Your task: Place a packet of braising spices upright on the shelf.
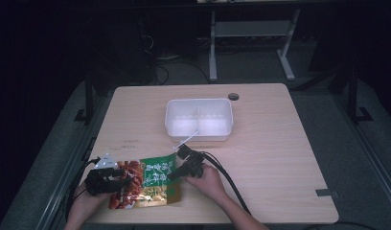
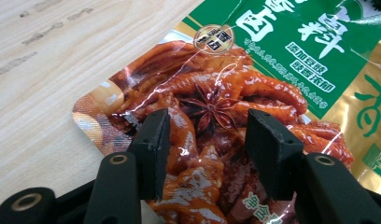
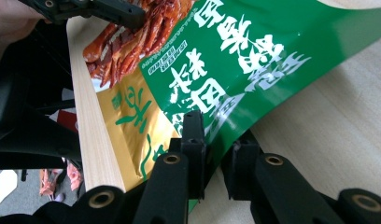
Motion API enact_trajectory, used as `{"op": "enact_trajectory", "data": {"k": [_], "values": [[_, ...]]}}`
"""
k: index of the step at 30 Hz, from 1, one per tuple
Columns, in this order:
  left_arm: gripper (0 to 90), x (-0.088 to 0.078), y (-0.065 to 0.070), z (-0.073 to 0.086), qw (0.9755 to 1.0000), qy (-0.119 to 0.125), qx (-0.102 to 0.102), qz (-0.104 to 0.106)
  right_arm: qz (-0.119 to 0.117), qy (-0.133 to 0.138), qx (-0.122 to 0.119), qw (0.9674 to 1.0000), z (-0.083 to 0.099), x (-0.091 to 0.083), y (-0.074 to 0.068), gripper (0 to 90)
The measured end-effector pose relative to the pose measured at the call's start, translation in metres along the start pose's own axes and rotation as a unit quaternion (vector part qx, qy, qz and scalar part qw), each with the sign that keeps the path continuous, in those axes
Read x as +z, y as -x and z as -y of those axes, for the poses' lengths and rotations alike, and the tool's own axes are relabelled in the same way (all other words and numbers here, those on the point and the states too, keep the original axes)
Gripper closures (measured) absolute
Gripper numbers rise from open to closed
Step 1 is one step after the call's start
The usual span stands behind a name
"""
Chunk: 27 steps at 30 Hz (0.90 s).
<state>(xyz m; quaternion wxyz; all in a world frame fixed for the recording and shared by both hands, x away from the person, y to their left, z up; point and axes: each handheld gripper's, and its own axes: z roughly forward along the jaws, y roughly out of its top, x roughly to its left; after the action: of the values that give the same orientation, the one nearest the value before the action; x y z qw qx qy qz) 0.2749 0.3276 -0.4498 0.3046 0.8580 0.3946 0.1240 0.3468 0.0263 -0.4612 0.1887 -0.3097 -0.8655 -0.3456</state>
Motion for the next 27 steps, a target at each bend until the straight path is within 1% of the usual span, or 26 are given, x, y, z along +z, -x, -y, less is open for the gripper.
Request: {"op": "enact_trajectory", "data": {"k": [3,9,13,16,18,22,25,27], "values": [[47.6,-0.002,0.000,-0.001,0.9999,0.009,-0.003,-0.005,-0.003,0.005,0.000,1.0000,0.000,-0.001,0.000,83.2],[44.8,-0.005,-0.002,-0.001,0.9996,0.021,-0.008,-0.015,-0.018,0.022,0.006,0.9996,-0.001,-0.007,0.001,87.2],[42.3,-0.007,-0.003,-0.001,0.9992,0.033,-0.018,-0.016,-0.032,0.031,0.012,0.9989,-0.002,-0.014,0.003,88.2],[41.2,-0.008,-0.003,-0.001,0.9990,0.036,-0.019,-0.017,-0.041,0.043,0.016,0.9981,-0.003,-0.022,0.005,89.0],[40.5,-0.008,-0.003,-0.001,0.9989,0.039,-0.018,-0.019,-0.041,0.049,0.016,0.9978,-0.004,-0.028,0.005,89.3],[39.8,-0.009,-0.003,-0.001,0.9988,0.040,-0.023,-0.018,-0.037,0.051,0.012,0.9979,-0.006,-0.036,0.003,89.4],[39.6,-0.009,-0.004,0.000,0.9987,0.041,-0.024,-0.019,-0.039,0.054,0.009,0.9978,-0.008,-0.041,0.000,89.4],[39.3,-0.009,-0.004,0.000,0.9986,0.043,-0.025,-0.019,-0.036,0.053,0.004,0.9979,-0.010,-0.045,-0.003,89.5]]}}
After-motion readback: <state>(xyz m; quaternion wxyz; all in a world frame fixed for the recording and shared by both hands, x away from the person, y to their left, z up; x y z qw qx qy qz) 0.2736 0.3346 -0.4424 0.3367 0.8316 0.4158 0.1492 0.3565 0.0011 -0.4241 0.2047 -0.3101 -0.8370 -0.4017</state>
